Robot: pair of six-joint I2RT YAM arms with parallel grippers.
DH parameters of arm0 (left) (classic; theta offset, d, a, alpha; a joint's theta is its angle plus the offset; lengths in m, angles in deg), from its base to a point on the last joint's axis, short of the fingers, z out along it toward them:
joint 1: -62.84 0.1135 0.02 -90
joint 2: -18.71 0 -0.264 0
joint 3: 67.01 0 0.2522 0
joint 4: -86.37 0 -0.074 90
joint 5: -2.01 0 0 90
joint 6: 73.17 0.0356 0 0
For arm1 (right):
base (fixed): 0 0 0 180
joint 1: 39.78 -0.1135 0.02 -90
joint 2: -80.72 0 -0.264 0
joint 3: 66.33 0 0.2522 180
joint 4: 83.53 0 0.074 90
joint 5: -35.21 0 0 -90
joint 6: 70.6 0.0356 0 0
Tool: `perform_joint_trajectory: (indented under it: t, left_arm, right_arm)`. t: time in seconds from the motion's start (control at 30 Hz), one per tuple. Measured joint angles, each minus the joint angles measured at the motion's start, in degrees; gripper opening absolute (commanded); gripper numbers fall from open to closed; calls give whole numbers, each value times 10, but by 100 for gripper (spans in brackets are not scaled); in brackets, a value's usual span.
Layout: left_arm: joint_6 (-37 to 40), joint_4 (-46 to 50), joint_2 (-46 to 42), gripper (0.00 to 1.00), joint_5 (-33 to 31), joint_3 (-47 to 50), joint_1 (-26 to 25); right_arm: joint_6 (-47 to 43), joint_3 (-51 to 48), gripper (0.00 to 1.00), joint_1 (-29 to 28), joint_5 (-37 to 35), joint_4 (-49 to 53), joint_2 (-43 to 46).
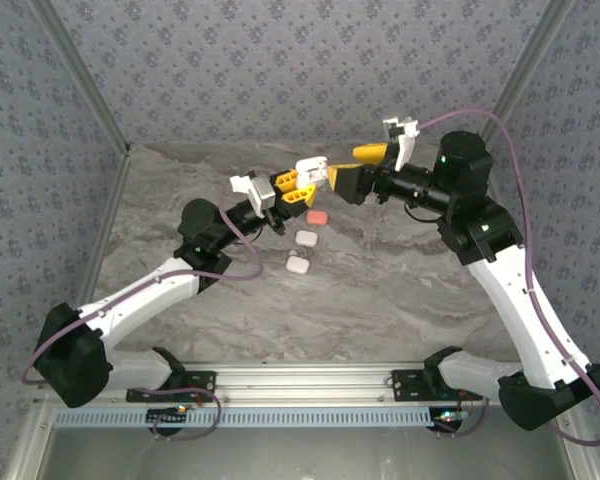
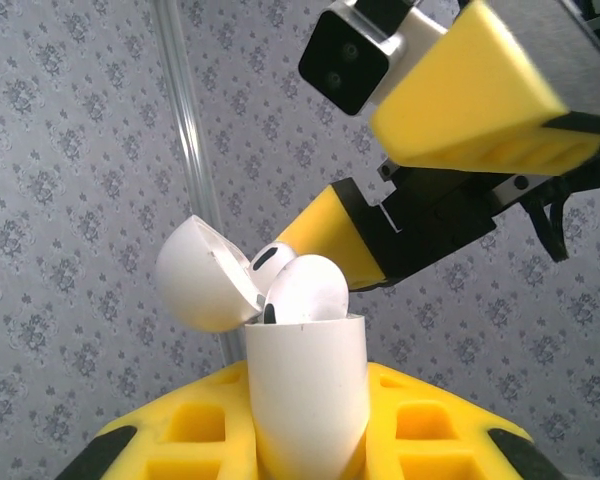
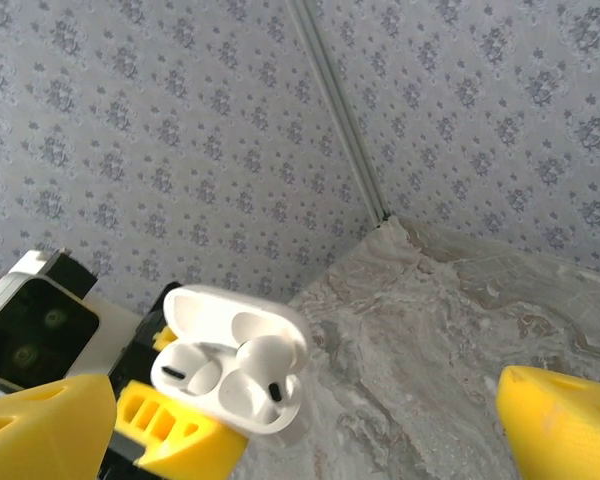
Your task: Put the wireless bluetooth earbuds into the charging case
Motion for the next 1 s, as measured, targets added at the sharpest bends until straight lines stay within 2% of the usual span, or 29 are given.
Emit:
perform_joint_trajectory:
  t: [0.5, 1.0]
  left_arm:
    - [-9, -9, 1, 0, 9, 0, 0]
    - [-10, -9, 3, 0, 8, 0, 0]
  right_arm:
    - [16, 50, 100, -12, -39, 45, -59]
    - [16, 58, 100, -21, -51, 64, -66]
